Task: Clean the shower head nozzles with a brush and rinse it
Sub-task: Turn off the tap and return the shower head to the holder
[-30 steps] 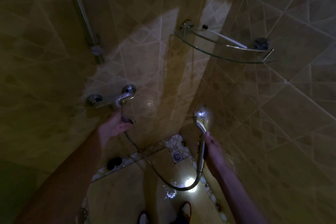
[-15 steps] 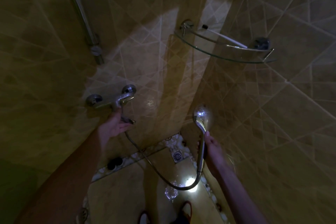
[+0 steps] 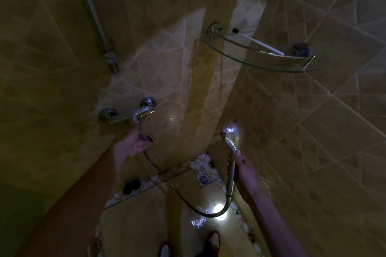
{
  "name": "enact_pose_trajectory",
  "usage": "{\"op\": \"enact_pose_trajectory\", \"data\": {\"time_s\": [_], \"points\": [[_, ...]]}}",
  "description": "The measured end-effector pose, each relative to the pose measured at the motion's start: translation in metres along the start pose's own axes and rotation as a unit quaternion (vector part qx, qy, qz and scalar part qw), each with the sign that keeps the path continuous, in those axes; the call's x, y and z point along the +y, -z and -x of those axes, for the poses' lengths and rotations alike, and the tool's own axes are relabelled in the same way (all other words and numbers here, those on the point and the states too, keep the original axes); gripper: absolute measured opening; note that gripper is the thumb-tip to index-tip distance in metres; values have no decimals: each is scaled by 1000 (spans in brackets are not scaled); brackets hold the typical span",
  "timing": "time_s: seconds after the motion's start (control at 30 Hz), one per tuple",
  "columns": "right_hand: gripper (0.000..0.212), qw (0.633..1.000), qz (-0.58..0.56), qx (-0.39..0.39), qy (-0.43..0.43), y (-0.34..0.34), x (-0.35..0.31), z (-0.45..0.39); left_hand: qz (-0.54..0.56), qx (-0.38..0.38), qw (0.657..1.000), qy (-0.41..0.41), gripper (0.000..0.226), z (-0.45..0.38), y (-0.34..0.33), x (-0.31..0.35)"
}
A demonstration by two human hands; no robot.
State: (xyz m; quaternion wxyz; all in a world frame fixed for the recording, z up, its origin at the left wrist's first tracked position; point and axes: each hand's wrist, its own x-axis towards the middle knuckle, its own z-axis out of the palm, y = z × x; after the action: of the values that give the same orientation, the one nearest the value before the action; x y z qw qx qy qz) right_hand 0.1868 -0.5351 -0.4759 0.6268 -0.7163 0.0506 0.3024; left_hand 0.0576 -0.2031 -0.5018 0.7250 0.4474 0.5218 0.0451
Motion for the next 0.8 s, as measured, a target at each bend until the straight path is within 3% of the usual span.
{"op": "enact_pose_trajectory", "data": {"time_s": [0.8], "points": [[34, 1000, -12, 2, -8, 1, 0, 0, -2, -19, 1000, 16, 75, -1, 1, 3]]}}
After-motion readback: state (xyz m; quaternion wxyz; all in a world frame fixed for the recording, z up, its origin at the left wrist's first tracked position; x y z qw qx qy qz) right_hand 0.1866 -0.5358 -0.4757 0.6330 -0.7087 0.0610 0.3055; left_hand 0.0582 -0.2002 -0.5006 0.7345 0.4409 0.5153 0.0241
